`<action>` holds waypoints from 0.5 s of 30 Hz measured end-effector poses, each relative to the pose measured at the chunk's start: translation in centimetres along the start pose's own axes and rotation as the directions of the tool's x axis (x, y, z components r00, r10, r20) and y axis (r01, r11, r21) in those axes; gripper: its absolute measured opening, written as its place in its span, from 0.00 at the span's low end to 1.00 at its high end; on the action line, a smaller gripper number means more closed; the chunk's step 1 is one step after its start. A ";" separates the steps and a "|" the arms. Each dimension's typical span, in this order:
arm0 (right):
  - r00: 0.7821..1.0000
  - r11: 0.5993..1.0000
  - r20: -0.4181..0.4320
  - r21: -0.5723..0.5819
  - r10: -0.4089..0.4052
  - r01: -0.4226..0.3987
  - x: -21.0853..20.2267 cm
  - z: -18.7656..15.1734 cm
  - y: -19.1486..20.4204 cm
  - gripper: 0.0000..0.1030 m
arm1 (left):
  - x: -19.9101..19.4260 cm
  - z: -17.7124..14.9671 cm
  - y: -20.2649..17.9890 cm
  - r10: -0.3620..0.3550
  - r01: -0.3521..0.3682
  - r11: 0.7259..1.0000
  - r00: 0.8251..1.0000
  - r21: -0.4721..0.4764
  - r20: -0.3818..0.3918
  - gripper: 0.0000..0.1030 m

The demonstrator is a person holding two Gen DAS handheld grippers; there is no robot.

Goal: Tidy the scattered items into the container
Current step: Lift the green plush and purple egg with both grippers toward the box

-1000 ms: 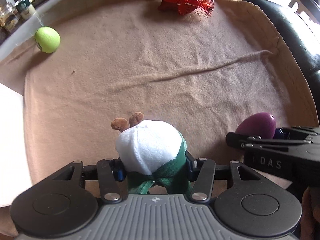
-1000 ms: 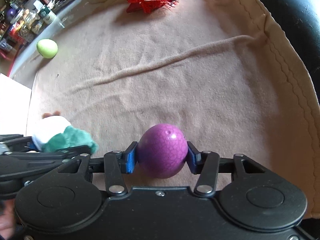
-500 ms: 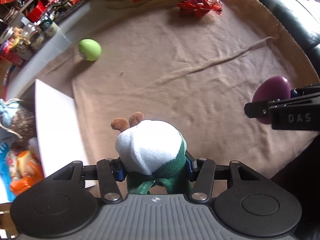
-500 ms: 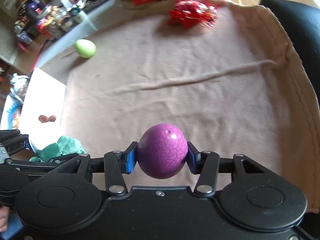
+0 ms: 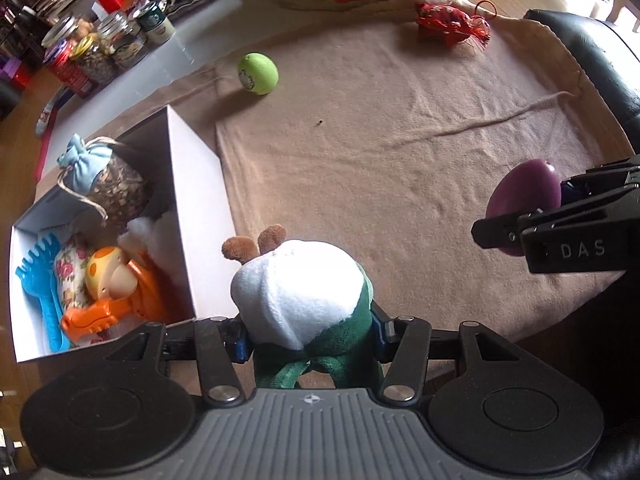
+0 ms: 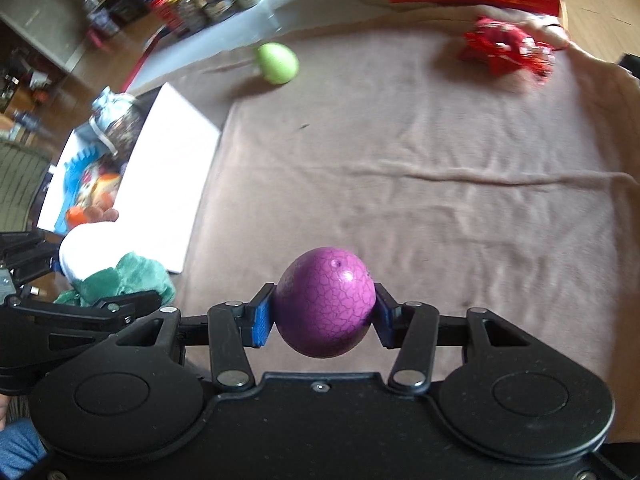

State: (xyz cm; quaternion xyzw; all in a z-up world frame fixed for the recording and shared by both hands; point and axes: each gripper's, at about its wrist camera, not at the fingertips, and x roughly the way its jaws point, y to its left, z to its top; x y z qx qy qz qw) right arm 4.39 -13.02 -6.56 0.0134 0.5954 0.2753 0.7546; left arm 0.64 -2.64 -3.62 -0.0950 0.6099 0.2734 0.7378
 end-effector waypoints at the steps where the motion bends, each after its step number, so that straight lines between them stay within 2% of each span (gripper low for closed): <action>1: 1.000 1.000 -0.007 -0.007 0.007 -0.007 0.1 0.1 0.4 0.49 | 0.0 -0.1 0.3 -0.001 0.001 1.000 1.000 -0.005 -0.001 0.52; 15: 0.997 0.990 -0.010 -0.121 0.070 -0.071 -0.7 3.6 7.7 0.49 | -1.6 -1.1 5.8 -0.001 0.001 0.997 1.000 -0.073 0.007 0.52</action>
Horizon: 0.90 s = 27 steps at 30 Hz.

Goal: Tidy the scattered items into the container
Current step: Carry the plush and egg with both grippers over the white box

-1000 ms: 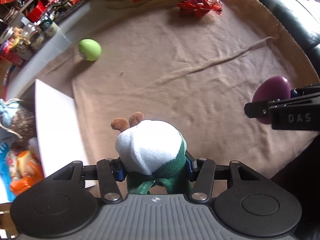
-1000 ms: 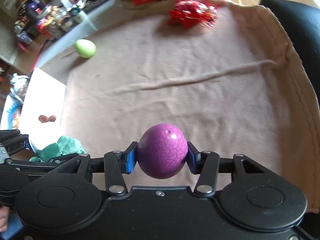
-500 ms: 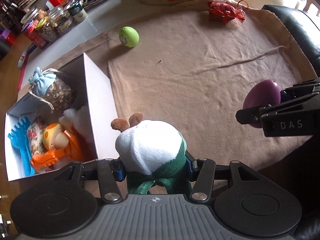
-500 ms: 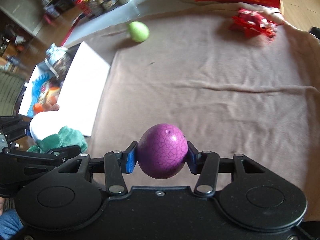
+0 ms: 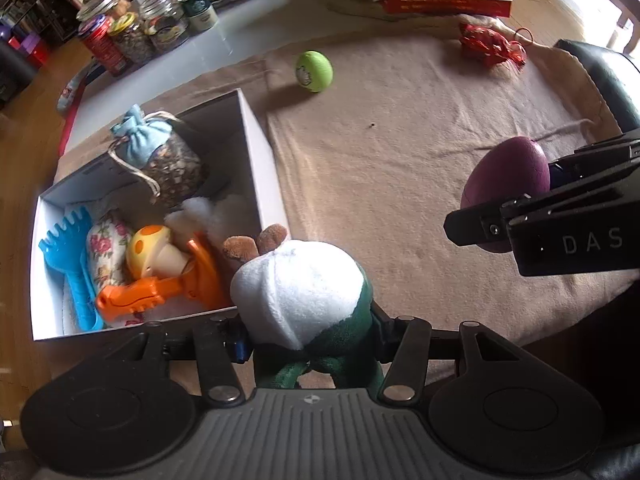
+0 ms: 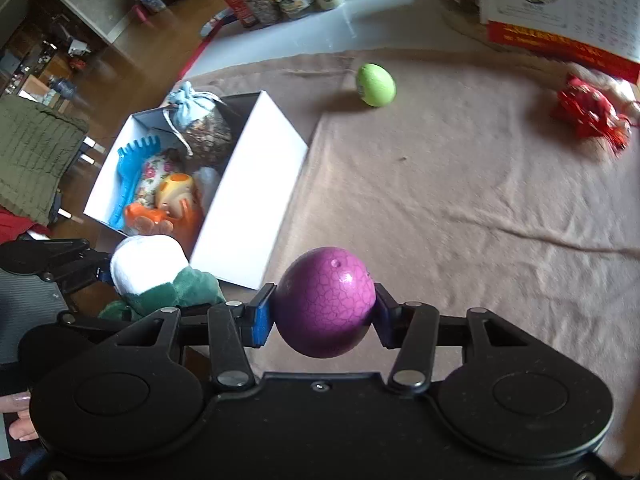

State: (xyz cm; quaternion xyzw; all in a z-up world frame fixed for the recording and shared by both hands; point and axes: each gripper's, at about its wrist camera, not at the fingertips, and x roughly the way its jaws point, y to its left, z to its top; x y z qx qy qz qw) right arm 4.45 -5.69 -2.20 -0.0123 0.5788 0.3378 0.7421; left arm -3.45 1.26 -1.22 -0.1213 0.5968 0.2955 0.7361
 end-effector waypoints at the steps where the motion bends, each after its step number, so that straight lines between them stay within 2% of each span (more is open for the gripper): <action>1: 1.000 1.000 -0.001 -0.008 0.002 -0.002 0.1 0.3 0.5 0.49 | -0.1 -0.1 0.5 0.002 -0.002 1.000 1.000 -0.007 0.000 0.52; 15: 0.999 0.996 -0.037 -0.077 0.031 -0.034 2.5 2.2 5.6 0.49 | -0.4 -1.8 6.7 0.046 -0.047 0.997 0.999 -0.055 -0.019 0.52; 27: 0.997 0.992 -0.060 -0.113 0.051 -0.057 3.5 3.5 9.3 0.49 | -0.1 -3.8 11.2 0.085 -0.091 0.993 0.994 -0.079 -0.067 0.53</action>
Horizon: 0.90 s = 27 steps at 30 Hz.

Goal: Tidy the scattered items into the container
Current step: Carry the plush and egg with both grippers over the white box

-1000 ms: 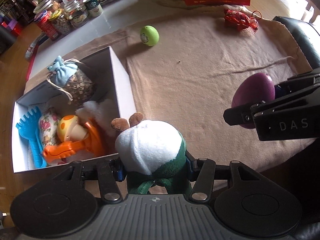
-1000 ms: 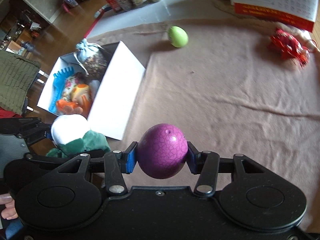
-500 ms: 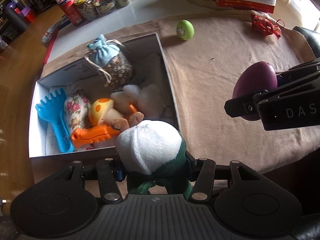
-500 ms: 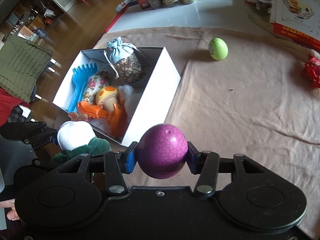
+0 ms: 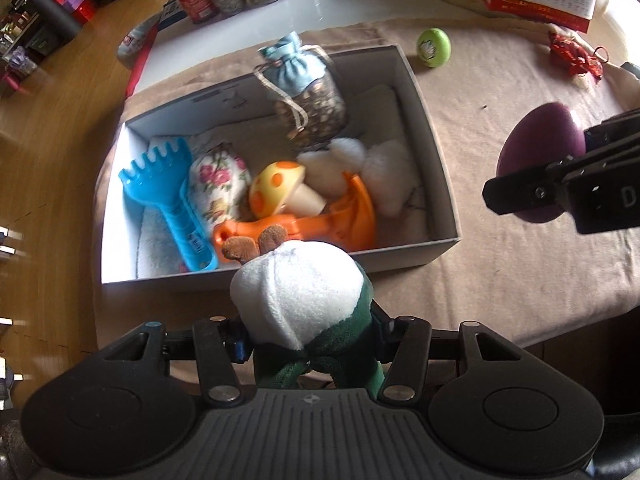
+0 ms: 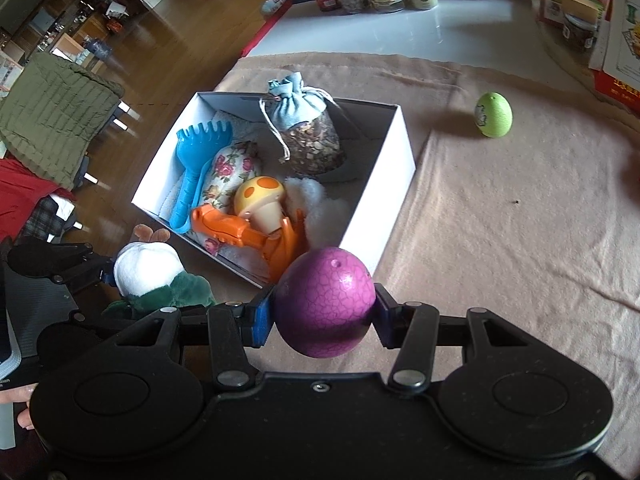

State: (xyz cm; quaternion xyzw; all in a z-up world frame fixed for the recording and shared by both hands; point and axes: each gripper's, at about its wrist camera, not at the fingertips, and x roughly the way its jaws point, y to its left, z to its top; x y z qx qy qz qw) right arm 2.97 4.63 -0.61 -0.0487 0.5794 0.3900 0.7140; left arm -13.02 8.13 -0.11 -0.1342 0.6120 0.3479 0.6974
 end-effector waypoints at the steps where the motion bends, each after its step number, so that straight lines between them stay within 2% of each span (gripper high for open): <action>1: 1.000 1.000 -0.002 -0.003 0.002 -0.002 0.1 0.1 0.3 0.49 | 0.0 -0.1 0.3 0.003 -0.003 1.000 1.000 0.001 -0.003 0.53; 14: 0.999 0.999 -0.039 -0.047 -0.008 0.006 1.7 2.7 4.0 0.49 | 0.1 -0.4 5.0 0.048 -0.049 0.999 0.999 -0.012 -0.020 0.53; 27: 0.999 0.997 -0.034 -0.076 -0.025 0.023 2.7 5.8 6.3 0.49 | -0.4 2.4 11.1 0.145 -0.145 0.989 0.989 -0.030 -0.003 0.53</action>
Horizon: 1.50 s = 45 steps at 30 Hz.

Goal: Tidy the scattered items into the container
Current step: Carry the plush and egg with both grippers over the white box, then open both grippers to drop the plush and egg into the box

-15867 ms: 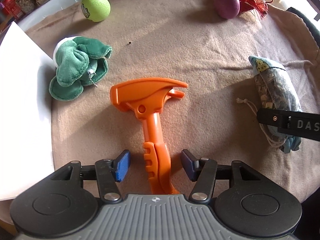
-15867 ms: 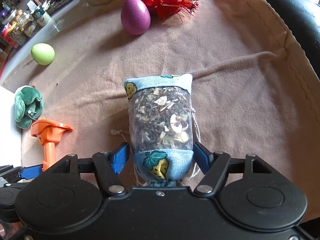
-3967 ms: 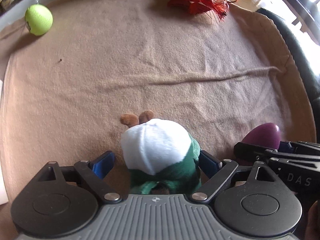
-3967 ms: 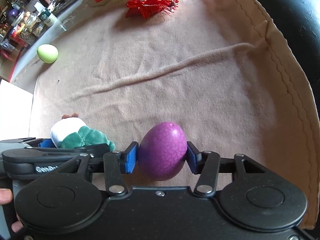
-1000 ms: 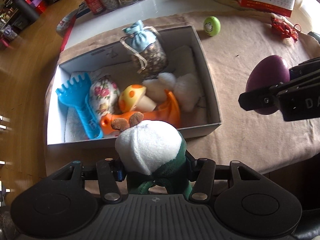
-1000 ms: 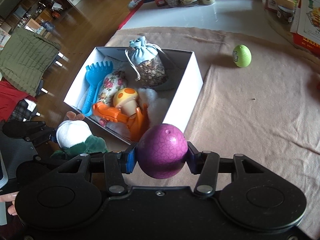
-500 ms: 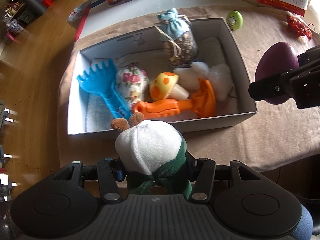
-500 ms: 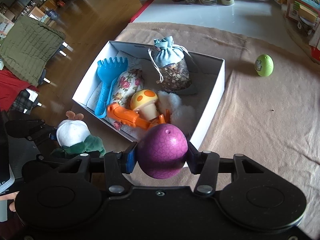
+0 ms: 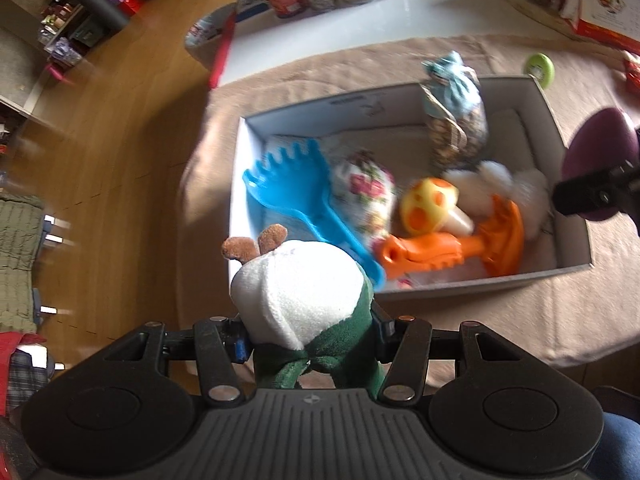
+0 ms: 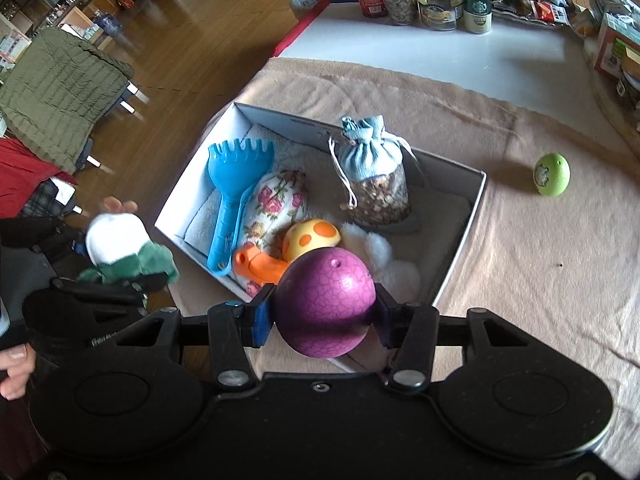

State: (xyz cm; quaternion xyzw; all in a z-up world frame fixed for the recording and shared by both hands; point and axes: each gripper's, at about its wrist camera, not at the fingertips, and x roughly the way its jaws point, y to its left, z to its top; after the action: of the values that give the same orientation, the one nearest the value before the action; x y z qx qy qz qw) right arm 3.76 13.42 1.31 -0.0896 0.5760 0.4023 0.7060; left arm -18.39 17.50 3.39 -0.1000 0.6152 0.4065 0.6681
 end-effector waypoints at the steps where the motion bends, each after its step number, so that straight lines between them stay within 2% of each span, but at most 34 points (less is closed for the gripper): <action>1: 1.000 1.000 -0.002 0.000 0.000 0.000 0.1 0.2 0.1 0.49 | 0.2 0.2 0.4 0.005 -0.005 1.000 1.000 -0.001 0.003 0.53; 7: 1.000 1.000 -0.017 0.005 -0.003 0.003 1.2 0.9 0.2 0.49 | 1.6 1.8 1.8 0.053 -0.053 0.999 0.998 0.002 0.029 0.53; 13: 0.999 1.000 -0.046 0.021 -0.006 0.007 2.9 1.4 0.0 0.49 | 4.4 2.8 2.7 0.057 -0.056 0.998 0.998 -0.011 0.027 0.53; 19: 0.997 1.000 -0.077 0.025 -0.012 0.014 4.6 1.8 0.2 0.49 | 7.7 3.2 2.5 0.058 -0.058 0.998 0.998 -0.007 -0.012 0.53; 26: 0.996 0.999 -0.082 0.020 -0.033 0.035 6.8 4.2 1.8 0.49 | 10.0 3.2 2.6 0.042 -0.042 0.999 0.997 -0.001 -0.067 0.53; 30: 0.995 0.998 -0.079 0.019 -0.054 0.055 8.3 5.4 2.4 0.49 | 10.7 3.1 2.8 0.044 -0.044 0.999 0.996 -0.001 -0.083 0.54; 36: 0.996 0.999 -0.085 0.023 -0.035 0.037 9.3 5.8 2.9 0.51 | 10.9 3.1 2.8 0.052 -0.051 0.999 0.995 0.006 -0.084 0.60; 45: 0.999 0.999 -0.043 0.041 -0.009 0.011 7.3 5.1 2.1 0.51 | 10.1 2.5 2.3 0.057 -0.057 0.998 0.995 0.003 -0.081 0.61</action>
State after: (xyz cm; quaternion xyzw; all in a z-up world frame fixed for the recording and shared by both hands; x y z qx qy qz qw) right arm 6.25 21.20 -2.86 -0.0864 0.5989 0.3848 0.6970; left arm -18.96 24.81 -4.36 -0.0987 0.6444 0.4208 0.6308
